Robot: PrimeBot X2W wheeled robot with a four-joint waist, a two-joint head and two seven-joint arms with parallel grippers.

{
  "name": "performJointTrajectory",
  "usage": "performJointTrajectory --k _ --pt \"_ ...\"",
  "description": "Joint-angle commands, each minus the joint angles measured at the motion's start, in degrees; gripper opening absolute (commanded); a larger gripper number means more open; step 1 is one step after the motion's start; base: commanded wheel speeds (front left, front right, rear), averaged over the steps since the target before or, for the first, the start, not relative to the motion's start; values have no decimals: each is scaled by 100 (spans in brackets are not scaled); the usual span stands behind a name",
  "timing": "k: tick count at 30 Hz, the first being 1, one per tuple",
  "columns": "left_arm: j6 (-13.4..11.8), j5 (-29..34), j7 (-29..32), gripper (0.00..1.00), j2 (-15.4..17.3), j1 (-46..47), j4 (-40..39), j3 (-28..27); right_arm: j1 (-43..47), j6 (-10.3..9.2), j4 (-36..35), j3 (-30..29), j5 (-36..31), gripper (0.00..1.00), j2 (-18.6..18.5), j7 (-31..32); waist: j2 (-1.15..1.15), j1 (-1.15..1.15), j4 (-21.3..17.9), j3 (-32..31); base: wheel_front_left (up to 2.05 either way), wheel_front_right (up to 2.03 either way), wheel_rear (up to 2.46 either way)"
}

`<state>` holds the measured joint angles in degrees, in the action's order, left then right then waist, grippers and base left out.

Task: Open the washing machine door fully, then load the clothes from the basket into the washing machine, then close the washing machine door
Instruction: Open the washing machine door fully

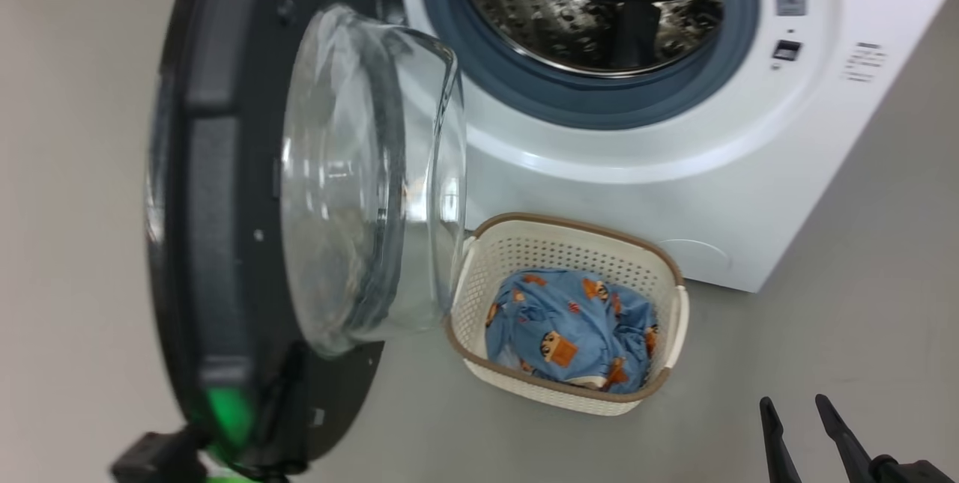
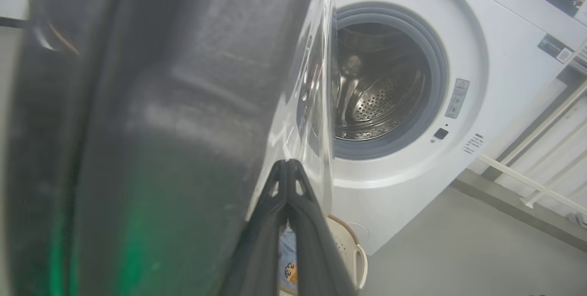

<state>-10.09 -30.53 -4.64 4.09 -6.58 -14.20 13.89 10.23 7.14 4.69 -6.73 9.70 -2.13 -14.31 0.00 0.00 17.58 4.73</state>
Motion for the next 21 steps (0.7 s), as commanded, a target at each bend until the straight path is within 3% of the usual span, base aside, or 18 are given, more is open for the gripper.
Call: performJointTrajectory --k 1,9,21 --pt "-111 -50 -125 0 112 300 -37 -432 -190 35 -105 161 -54 100 -75 -69 0 0 182 96 0 0 0" --pt "-124 -258 -475 0 311 594 632 -1092 -249 35 -91 244 -87 100 -75 -69 0 0 269 145 0 0 0" --pt "-24 -342 -984 0 770 1744 2625 -2106 -267 35 3 421 -74 100 -75 -69 0 0 10 62 0 0 0"
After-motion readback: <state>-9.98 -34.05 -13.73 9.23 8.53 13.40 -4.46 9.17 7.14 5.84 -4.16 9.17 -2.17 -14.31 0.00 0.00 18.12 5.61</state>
